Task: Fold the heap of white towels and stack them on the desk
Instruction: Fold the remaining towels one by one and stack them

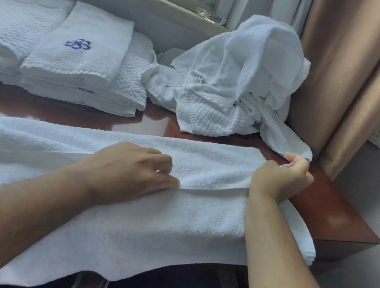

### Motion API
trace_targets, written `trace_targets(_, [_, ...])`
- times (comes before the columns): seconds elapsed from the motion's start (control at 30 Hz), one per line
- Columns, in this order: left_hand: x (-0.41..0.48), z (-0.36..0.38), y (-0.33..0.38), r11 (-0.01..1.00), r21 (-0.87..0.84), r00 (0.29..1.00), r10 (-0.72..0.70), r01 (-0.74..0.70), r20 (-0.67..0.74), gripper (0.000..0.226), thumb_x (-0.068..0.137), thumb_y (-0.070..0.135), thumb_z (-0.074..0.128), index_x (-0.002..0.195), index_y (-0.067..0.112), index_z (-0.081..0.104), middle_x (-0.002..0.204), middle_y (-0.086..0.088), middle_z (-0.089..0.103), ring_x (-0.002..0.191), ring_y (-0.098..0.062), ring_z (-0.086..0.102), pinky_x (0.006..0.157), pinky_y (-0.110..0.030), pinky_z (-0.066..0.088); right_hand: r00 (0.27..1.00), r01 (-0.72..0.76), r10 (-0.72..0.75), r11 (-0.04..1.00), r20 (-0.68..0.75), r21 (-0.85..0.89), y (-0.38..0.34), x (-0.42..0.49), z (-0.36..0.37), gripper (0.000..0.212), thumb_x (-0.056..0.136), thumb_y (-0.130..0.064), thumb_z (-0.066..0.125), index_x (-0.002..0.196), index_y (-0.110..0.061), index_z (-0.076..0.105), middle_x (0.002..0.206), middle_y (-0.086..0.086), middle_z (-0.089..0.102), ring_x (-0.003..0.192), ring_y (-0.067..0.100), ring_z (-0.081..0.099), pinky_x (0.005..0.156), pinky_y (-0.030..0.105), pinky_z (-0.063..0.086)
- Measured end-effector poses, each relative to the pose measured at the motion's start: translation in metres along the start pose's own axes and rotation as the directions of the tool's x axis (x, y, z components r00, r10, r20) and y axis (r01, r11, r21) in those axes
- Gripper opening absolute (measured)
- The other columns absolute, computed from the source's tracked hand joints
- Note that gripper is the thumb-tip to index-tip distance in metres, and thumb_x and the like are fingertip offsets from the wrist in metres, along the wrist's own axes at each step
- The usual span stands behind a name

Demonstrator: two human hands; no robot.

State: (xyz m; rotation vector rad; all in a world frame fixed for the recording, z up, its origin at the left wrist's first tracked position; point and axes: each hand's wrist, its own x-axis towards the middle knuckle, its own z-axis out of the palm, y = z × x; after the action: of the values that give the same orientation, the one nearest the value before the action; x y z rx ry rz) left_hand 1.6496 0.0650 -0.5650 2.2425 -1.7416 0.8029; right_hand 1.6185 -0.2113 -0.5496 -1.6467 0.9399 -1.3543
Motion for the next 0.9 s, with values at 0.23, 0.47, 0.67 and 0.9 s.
trace_targets(0.23, [0.002,0.0,0.002,1.0,0.004,1.0,0.019,-0.019,0.004,0.031,0.081,0.018,0.084,0.11,0.023,0.075,0.086,-0.001,0.063,0.066,-0.021,0.058,0.042,-0.03,0.046,0.789,0.614,-0.569,0.745,0.232,-0.261,-0.026,-0.023,-0.002,0.022,0.081,-0.011,0.059,0.097,-0.014,0.072,0.106,0.008,0.064,0.102,0.03,0.06,0.087,0.041,0.043])
trace_targets(0.47, [0.0,0.0,0.003,0.99,0.021,0.99,-0.138,0.137,0.031,0.02,0.093,0.028,0.068,0.111,0.022,0.073,0.087,-0.001,0.065,0.071,-0.027,0.064,0.049,-0.039,0.052,0.478,0.661,0.021,0.65,0.878,-0.375,-0.002,-0.049,0.013,0.054,0.102,-0.044,0.028,0.147,-0.019,0.045,0.155,-0.001,0.039,0.143,0.02,0.032,0.117,0.044,0.028])
trace_targets(0.67, [-0.056,-0.019,-0.01,0.897,0.161,0.909,-0.416,0.412,-0.007,0.047,0.087,0.049,0.046,0.128,0.029,0.06,0.108,0.005,0.066,0.095,-0.024,0.065,0.077,-0.044,0.05,0.511,0.708,-0.017,0.576,0.859,-0.409,-0.022,-0.067,0.014,0.042,0.101,-0.031,0.032,0.131,-0.011,0.053,0.139,0.007,0.051,0.125,0.026,0.043,0.108,0.043,0.035])
trace_targets(0.9, [-0.168,-0.091,-0.039,0.644,0.227,0.641,-0.761,0.73,0.1,0.072,0.079,0.079,0.043,0.136,0.037,0.053,0.128,0.009,0.059,0.121,-0.022,0.053,0.1,-0.045,0.039,0.028,0.717,-0.381,0.652,0.924,0.247,-0.09,-0.199,0.028,0.04,0.1,-0.038,0.047,0.124,-0.009,0.061,0.125,0.008,0.057,0.118,0.027,0.049,0.101,0.041,0.041])
